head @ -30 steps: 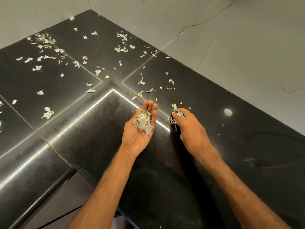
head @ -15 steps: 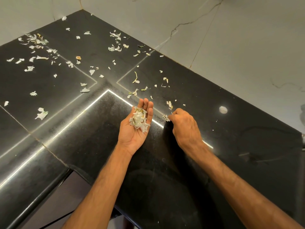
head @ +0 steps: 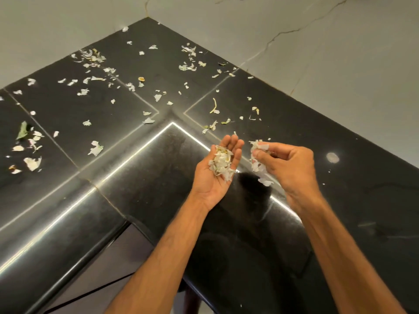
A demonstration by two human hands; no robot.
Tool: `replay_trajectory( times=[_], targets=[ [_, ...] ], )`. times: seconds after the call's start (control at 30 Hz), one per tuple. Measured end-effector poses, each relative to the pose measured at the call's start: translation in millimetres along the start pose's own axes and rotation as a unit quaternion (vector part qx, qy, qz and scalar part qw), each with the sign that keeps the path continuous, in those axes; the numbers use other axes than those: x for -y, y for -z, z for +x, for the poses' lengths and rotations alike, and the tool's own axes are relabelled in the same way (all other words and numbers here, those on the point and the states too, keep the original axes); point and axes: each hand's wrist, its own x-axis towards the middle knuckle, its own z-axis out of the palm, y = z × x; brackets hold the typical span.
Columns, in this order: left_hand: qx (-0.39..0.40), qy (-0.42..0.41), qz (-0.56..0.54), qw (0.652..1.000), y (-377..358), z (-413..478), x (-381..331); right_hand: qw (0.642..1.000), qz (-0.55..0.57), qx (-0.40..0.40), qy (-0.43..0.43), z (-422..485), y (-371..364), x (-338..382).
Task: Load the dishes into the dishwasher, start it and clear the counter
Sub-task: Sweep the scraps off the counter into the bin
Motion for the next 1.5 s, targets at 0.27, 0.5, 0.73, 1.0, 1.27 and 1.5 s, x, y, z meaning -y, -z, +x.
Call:
replay_trajectory(
  times=[0.27,0.5,0.73,1.0,1.27,1.5],
  targets=[
    [-0.008,-0.004,0.065,0.998,3.4,1.7,2.3,0.993,-0.015,-0.048,0.109,-8.8,-46.7,2.2],
    [0.007,0.003,0.045,0.999,3.7,3.3,3.0,0.960,-0.100,-0.128,0.228,-12.7,-80.4,-20.9],
    [0.015,0.004,0.026,1.000,3.5,5.5,4.0,0.953,-0.140,-0.133,0.235,-19.3,-94.8,-37.2],
    [0.016,0.014,0.043,0.999,3.8,5.1,1.7,0.976,-0.084,-0.081,0.183,-30.5,-93.4,-33.1],
    [0.037,0.013,0.038,0.998,1.9,3.0,0.4,0.977,-0.095,-0.039,0.187,-32.8,-95.5,-36.3],
    [-0.022,0.022,-0.049,0.998,-7.3,10.9,2.1,0.949,-0.107,-0.107,0.276,-26.5,-87.4,-37.6]
  ],
)
